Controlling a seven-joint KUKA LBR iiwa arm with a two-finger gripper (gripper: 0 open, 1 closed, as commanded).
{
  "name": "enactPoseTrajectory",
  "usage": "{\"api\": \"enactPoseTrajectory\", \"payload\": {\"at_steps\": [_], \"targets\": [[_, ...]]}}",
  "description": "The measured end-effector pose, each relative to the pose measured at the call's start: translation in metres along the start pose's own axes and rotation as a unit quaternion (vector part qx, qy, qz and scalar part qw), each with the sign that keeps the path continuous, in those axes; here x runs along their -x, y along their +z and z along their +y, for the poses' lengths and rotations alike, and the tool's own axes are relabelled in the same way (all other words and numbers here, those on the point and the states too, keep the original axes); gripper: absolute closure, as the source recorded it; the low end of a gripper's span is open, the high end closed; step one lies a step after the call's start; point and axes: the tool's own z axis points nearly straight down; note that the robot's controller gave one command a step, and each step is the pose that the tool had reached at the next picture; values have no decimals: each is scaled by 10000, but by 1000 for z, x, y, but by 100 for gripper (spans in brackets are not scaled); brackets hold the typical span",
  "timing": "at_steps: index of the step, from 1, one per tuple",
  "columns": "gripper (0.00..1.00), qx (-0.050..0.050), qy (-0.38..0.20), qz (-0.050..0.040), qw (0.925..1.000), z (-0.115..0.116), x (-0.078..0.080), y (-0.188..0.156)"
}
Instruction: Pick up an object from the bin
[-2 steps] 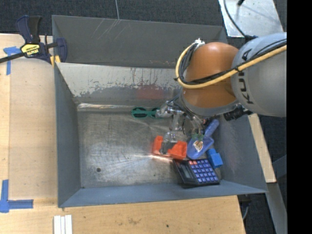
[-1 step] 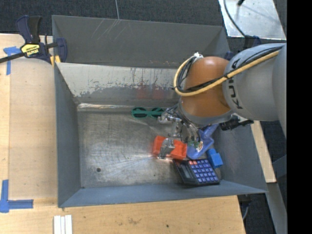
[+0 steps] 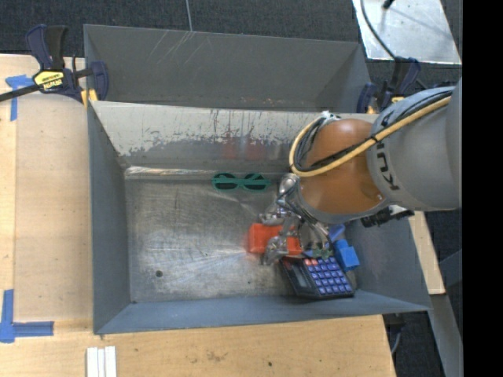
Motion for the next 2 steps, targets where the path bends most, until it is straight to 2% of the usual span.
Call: {"api": "enactPoseTrajectory", "payload": {"at_steps": [1,2], "targets": [[100,0,1,0,10000,0,0,0],[100,-13,-21,95,10000,-1,-30,-138]]}}
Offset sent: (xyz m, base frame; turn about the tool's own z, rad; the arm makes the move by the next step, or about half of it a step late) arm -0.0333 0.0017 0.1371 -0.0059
